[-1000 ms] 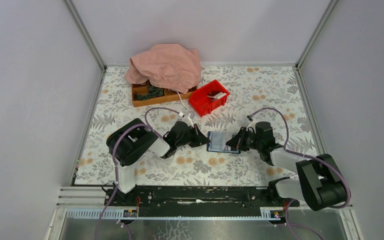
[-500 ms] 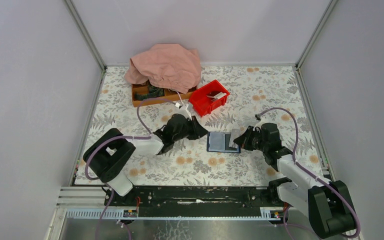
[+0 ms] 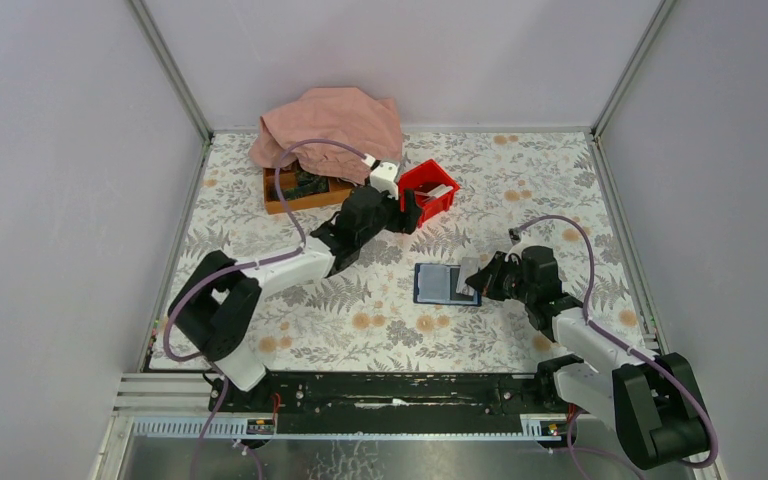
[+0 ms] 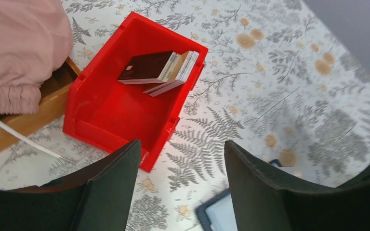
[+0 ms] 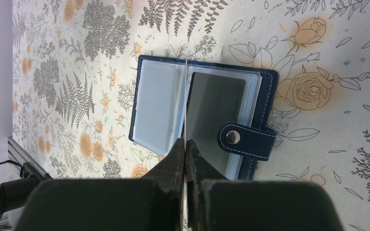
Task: Take the credit cards out of the card holder
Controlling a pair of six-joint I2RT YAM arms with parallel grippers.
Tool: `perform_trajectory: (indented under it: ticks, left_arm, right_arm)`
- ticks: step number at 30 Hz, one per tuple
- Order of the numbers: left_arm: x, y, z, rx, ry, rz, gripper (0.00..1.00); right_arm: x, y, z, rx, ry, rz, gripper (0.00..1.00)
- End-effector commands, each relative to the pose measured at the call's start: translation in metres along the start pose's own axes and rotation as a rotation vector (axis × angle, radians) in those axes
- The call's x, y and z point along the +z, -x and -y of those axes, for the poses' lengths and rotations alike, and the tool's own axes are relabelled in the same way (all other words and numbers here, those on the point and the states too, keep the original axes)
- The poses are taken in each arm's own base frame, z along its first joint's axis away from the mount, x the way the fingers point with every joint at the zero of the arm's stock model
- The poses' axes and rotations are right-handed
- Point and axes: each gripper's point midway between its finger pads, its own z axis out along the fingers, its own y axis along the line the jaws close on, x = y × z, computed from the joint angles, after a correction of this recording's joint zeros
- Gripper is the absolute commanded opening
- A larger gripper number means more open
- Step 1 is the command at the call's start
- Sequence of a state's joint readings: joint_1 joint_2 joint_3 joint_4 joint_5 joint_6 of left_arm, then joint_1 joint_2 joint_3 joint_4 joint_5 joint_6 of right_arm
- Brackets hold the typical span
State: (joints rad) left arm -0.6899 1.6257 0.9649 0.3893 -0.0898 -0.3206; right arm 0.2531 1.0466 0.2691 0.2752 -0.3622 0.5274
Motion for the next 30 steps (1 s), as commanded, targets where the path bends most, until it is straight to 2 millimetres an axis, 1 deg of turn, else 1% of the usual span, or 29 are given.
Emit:
perform_trajectory:
  ticks: [1,4,6,10,14,19,20,22,24,26,28,30]
  left_arm:
    - [0.018,0.002,0.001,0.252,-0.114,0.006,0.66]
    - [0.028,0.005,0.007,0.292,-0.206,0.012,0.63]
    - [0.034,0.005,0.005,0.3,-0.24,0.008,0.63]
    - [0.047,-0.001,0.001,0.315,-0.243,-0.012,0.64]
    - [0.058,-0.013,-0.001,0.316,-0.248,-0.041,0.64]
    - [0.064,-0.021,-0.005,0.305,-0.235,-0.051,0.63]
    - [0.064,-0.023,-0.006,0.301,-0.232,-0.054,0.61]
    - [0.064,-0.026,-0.007,0.297,-0.229,-0.063,0.53]
    - [0.064,-0.03,-0.01,0.29,-0.217,-0.069,0.47]
    - [0.066,-0.032,-0.014,0.282,-0.195,-0.072,0.39]
    - [0.068,-0.037,-0.016,0.281,-0.191,-0.082,0.37]
    - [0.07,-0.04,-0.017,0.278,-0.19,-0.09,0.37]
  right_arm:
    - [0.0,0.008,-0.01,-0.022,0.055,0.032,0.0]
    - [-0.001,0.007,-0.01,-0.024,0.055,0.034,0.0]
    - [-0.001,0.007,-0.009,-0.023,0.052,0.035,0.0]
    - [-0.001,0.008,-0.008,-0.025,0.047,0.037,0.0]
    - [0.001,0.009,-0.009,-0.026,0.052,0.033,0.0]
    - [0.001,0.008,-0.008,-0.026,0.048,0.035,0.0]
    - [0.0,0.008,-0.008,-0.026,0.049,0.036,0.0]
    - [0.0,0.008,-0.008,-0.027,0.048,0.038,0.0]
    - [0.0,0.009,-0.008,-0.027,0.048,0.039,0.0]
    - [0.0,0.008,-0.008,-0.028,0.049,0.037,0.0]
    - [0.0,0.009,-0.009,-0.028,0.052,0.039,0.0]
    - [-0.001,0.009,-0.009,-0.028,0.053,0.039,0.0]
